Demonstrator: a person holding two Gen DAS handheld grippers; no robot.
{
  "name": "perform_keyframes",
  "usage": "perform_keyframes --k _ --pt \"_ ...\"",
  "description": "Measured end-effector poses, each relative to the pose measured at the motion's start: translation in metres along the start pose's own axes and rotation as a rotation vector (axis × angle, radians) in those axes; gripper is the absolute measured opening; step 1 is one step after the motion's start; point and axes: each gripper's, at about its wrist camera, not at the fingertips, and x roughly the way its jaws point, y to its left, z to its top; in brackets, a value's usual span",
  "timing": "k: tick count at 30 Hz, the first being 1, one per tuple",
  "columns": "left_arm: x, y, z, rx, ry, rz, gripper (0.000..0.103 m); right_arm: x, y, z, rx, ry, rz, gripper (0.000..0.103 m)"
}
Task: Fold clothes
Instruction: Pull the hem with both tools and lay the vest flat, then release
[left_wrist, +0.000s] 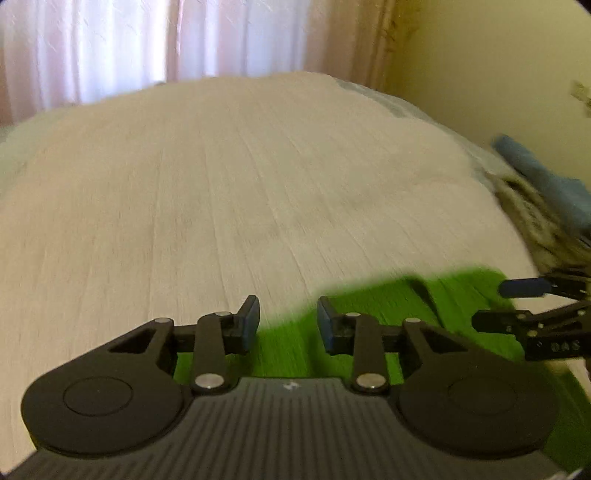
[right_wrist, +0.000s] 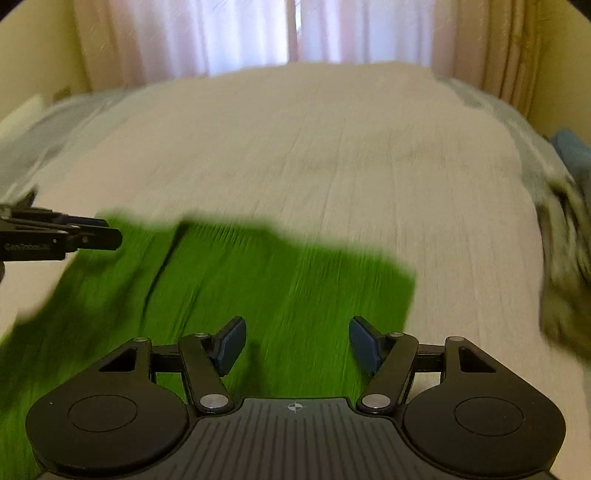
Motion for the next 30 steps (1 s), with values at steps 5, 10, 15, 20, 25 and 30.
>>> perform_keyframes --k 5,10,15,20,25,30 --pt "-0.063 -0.031 -0.097 0.065 0.139 -0.038 0.02 -0.064 0.041 -0.089 -0.086 0.039 -0.021 0.065" --pt "-0.164 -0.059 -0.204 0.073 0.157 0.086 0.02 -0.141 0.045 -0.178 0.022 0.174 -0.062 0.065" --pt "-0.24 -0.062 -0.259 -0.047 0.298 0.178 0.019 -0.2 0.05 -0.238 0.052 0.305 -0.092 0.065" --pt "-0.271 -0.084 -0.259 -0.113 0.309 0.184 0.019 -0.226 0.067 -0.214 0.07 0.18 -0.092 0.065" --pt "-0.252 -0.107 -0.255 -0.171 0.326 0.147 0.027 -0.207 0.094 -0.235 0.066 0.278 -0.093 0.065" --pt "-0.247 -0.116 -0.269 -0.202 0.44 0.155 0.029 -0.227 0.109 -0.267 0.099 0.334 -0.102 0.065"
